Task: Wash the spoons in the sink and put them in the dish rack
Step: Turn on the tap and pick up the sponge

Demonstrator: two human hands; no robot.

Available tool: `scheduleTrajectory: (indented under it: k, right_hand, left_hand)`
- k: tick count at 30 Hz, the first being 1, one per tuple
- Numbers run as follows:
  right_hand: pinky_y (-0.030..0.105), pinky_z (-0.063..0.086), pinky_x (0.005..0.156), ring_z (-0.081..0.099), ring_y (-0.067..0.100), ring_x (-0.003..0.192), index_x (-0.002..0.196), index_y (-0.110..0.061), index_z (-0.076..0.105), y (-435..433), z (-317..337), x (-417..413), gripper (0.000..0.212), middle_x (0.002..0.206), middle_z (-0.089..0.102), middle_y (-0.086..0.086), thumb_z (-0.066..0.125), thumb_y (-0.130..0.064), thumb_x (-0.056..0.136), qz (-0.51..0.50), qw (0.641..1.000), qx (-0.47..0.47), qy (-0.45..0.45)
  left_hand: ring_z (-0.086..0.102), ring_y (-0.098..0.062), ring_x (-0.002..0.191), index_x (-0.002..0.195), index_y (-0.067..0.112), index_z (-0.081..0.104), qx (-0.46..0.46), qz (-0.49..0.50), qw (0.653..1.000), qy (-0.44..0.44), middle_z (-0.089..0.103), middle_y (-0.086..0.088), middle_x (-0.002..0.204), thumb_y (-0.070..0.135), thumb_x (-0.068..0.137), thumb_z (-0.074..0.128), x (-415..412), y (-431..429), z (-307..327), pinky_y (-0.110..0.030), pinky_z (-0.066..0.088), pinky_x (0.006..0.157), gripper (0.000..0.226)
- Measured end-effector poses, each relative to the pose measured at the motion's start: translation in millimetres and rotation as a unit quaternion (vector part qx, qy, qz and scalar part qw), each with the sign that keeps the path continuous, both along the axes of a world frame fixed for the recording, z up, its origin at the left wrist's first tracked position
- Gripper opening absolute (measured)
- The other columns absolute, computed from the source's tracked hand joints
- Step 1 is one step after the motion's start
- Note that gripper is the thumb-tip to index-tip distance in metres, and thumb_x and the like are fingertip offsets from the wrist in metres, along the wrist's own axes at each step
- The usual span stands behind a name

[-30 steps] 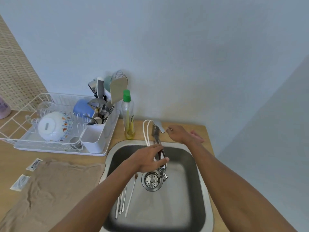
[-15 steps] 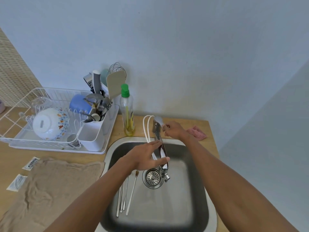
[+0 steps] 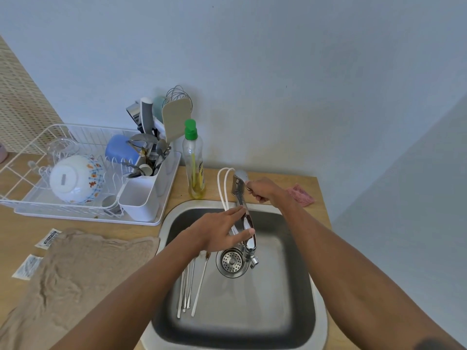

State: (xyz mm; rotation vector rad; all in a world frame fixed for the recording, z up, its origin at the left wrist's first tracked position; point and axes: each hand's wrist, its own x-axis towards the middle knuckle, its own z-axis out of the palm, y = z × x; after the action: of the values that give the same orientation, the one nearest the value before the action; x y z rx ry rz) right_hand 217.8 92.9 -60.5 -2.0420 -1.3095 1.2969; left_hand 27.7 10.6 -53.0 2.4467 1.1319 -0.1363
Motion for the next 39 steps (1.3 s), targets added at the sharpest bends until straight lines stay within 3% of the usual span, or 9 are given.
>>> scheduleTrajectory:
  k: [16, 22, 28, 33, 36, 39]
  right_hand:
    - [0.023, 0.031, 0.048, 0.029, 0.012, 0.046, 0.068, -0.009, 0.052, -1, -1, -5, 0.030, 0.055, 0.036, 0.002, 0.047, -0.018, 0.096, -0.054, 0.997, -0.013, 0.058]
    - [0.023, 0.039, 0.050, 0.034, 0.013, 0.049, 0.070, -0.010, 0.052, 4, 7, -5, 0.028, 0.057, 0.040, 0.002, 0.046, -0.017, 0.096, -0.042, 0.998, -0.004, 0.055]
    - [0.023, 0.037, 0.051, 0.033, 0.015, 0.049, 0.077, -0.009, 0.055, 2, 9, -1, 0.025, 0.058, 0.038, 0.003, 0.046, -0.019, 0.097, -0.029, 0.998, -0.011, 0.063]
    - [0.024, 0.045, 0.053, 0.042, 0.016, 0.053, 0.085, -0.006, 0.061, 0, 8, 3, 0.029, 0.062, 0.046, 0.005, 0.040, -0.019, 0.100, -0.027, 0.998, 0.001, 0.062]
    - [0.032, 0.050, 0.064, 0.057, 0.022, 0.062, 0.097, 0.006, 0.066, -2, -4, 18, 0.034, 0.070, 0.059, 0.010, 0.044, -0.019, 0.097, -0.011, 0.996, 0.075, -0.038]
    - [0.039, 0.048, 0.083, 0.062, 0.032, 0.097, 0.104, 0.003, 0.063, -12, -25, 42, 0.028, 0.101, 0.066, 0.016, 0.049, -0.020, 0.097, 0.026, 0.967, 0.137, -0.212]
  left_hand:
    - [0.027, -0.017, 0.147, 0.156, 0.030, 0.011, -0.015, 0.009, 1.000, -0.004, 0.014, 0.009, 0.163, 0.073, 0.092, 0.018, -13, -8, 0, -0.042, 0.028, 0.117, 0.078]
    - [0.029, -0.015, 0.146, 0.156, 0.030, 0.010, -0.012, 0.013, 1.000, -0.005, 0.012, 0.010, 0.163, 0.073, 0.093, 0.018, -15, -11, -2, -0.042, 0.028, 0.116, 0.077]
    - [0.027, -0.016, 0.147, 0.156, 0.030, 0.012, 0.000, 0.014, 1.000, -0.004, 0.015, 0.008, 0.163, 0.071, 0.093, 0.020, -15, -11, -1, -0.042, 0.027, 0.117, 0.075]
    - [0.030, -0.015, 0.146, 0.155, 0.031, 0.019, 0.025, 0.037, 0.999, -0.027, 0.017, 0.009, 0.162, 0.072, 0.092, 0.022, -15, -12, -3, -0.041, 0.029, 0.116, 0.076]
    - [0.029, -0.014, 0.146, 0.154, 0.032, 0.024, 0.051, 0.061, 0.996, -0.050, 0.017, 0.009, 0.163, 0.071, 0.092, 0.024, -21, -14, -12, -0.038, 0.029, 0.116, 0.073]
    - [0.022, -0.014, 0.149, 0.154, 0.033, 0.020, 0.065, 0.074, 0.993, -0.061, 0.011, 0.008, 0.164, 0.068, 0.094, 0.027, -31, -18, -27, -0.035, 0.027, 0.117, 0.070]
